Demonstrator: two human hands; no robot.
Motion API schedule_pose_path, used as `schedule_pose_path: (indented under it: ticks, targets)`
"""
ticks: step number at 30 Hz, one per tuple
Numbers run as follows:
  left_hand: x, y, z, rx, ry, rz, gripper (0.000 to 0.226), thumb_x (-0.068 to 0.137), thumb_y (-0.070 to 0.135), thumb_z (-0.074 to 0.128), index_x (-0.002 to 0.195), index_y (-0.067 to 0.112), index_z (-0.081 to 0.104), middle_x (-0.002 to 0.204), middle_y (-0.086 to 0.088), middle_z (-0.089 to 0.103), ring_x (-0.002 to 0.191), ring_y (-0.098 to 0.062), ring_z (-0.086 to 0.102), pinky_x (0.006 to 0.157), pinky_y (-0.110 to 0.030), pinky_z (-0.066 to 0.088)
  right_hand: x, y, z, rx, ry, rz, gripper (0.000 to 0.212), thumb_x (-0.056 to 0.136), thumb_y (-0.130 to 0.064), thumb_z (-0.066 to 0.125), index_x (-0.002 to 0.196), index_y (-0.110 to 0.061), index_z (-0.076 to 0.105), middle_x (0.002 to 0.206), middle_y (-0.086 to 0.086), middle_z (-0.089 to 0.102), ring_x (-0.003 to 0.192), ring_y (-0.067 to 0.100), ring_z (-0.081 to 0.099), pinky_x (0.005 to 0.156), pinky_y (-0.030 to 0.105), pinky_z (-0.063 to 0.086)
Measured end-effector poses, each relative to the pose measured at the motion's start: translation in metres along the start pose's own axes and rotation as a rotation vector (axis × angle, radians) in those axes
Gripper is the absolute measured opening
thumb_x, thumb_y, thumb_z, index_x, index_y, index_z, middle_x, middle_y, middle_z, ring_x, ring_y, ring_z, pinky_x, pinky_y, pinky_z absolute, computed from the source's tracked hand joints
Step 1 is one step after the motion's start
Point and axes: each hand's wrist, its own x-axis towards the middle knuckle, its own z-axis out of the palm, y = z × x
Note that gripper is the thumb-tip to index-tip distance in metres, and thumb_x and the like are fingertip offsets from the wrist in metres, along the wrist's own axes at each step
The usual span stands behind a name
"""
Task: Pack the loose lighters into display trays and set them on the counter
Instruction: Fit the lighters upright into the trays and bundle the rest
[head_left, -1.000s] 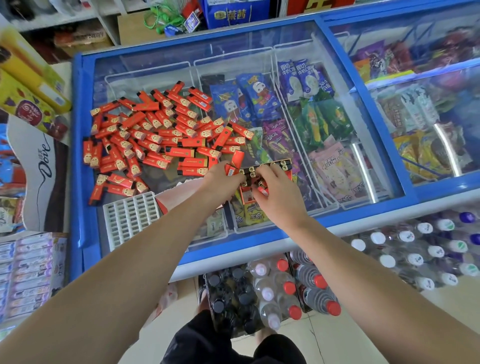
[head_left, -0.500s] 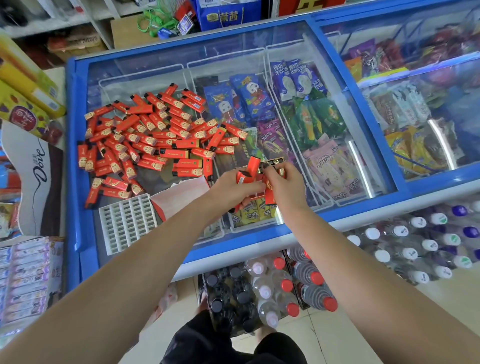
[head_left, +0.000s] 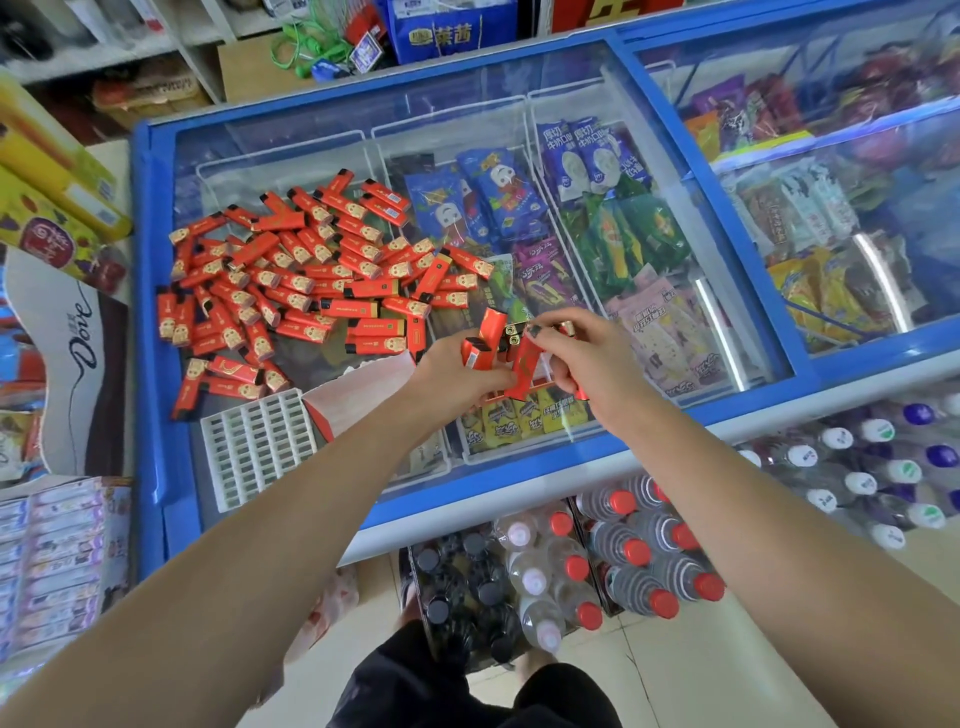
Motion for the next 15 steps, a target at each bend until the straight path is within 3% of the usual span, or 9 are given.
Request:
schedule_pose_path:
  ticks: [3, 5, 7, 10, 12, 15]
  targets:
    - [0.002, -0.001, -0.003, 0.048, 0.066, 0.023, 0.012, 0.083, 0.019, 0.077, 0.091, 0.017, 0.069, 0.075, -0.003, 0.074, 0.059, -0.012, 0.062, 0.056, -0.024, 0.048, 0.001, -0.004, -0.007, -0.231, -0.020, -0.099, 0.014, 0.093, -0.005, 0.070, 0.105, -0.011, 0.074, 0.059, -0.012, 0.060, 0.049, 0.007, 0.046, 0.047, 0.021, 0.035]
    - [0.004, 0.000, -0.004, 0.067, 0.169, 0.012, 0.015, 0.085, 0.020, 0.076, 0.095, 0.020, 0.066, 0.074, -0.001, 0.069, 0.061, -0.015, 0.060, 0.050, -0.021, 0.044, 0.002, -0.004, -0.008, -0.482, 0.002, -0.201, 0.019, 0.091, -0.006, 0.070, 0.107, -0.015, 0.075, 0.078, -0.015, 0.069, 0.062, 0.001, 0.059, 0.057, 0.021, 0.046]
    - [0.007, 0.001, -0.006, 0.093, 0.246, -0.007, 0.030, 0.088, 0.020, 0.074, 0.115, 0.022, 0.062, 0.077, 0.003, 0.061, 0.064, -0.016, 0.057, 0.047, -0.020, 0.040, 0.004, -0.002, -0.006, -0.687, -0.002, -0.303, 0.021, 0.090, -0.006, 0.071, 0.108, -0.017, 0.075, 0.093, -0.007, 0.073, 0.073, 0.008, 0.066, 0.064, 0.021, 0.051]
    - [0.011, 0.001, -0.009, 0.114, 0.277, -0.033, 0.058, 0.092, 0.018, 0.070, 0.146, 0.018, 0.049, 0.079, 0.005, 0.059, 0.061, -0.013, 0.055, 0.046, -0.019, 0.041, 0.007, 0.002, -0.001, -0.836, -0.047, -0.472, 0.019, 0.089, -0.006, 0.073, 0.106, -0.013, 0.074, 0.102, -0.003, 0.067, 0.077, 0.001, 0.059, 0.074, 0.010, 0.046]
    - [0.013, -0.001, -0.010, 0.143, 0.277, -0.048, 0.065, 0.092, 0.022, 0.070, 0.152, 0.017, 0.044, 0.093, 0.000, 0.068, 0.064, -0.014, 0.059, 0.051, -0.025, 0.044, 0.011, 0.009, 0.002, -0.892, -0.073, -0.532, 0.018, 0.089, -0.008, 0.073, 0.106, -0.013, 0.073, 0.105, 0.000, 0.060, 0.085, 0.011, 0.061, 0.080, 0.021, 0.050]
    - [0.016, -0.004, -0.012, 0.191, 0.275, -0.052, 0.070, 0.092, 0.026, 0.070, 0.155, 0.019, 0.040, 0.114, -0.009, 0.070, 0.066, -0.013, 0.064, 0.050, -0.023, 0.043, 0.015, 0.019, 0.006, -0.973, -0.080, -0.578, 0.018, 0.090, -0.010, 0.072, 0.108, -0.014, 0.072, 0.104, 0.001, 0.060, 0.086, 0.021, 0.064, 0.073, 0.042, 0.057]
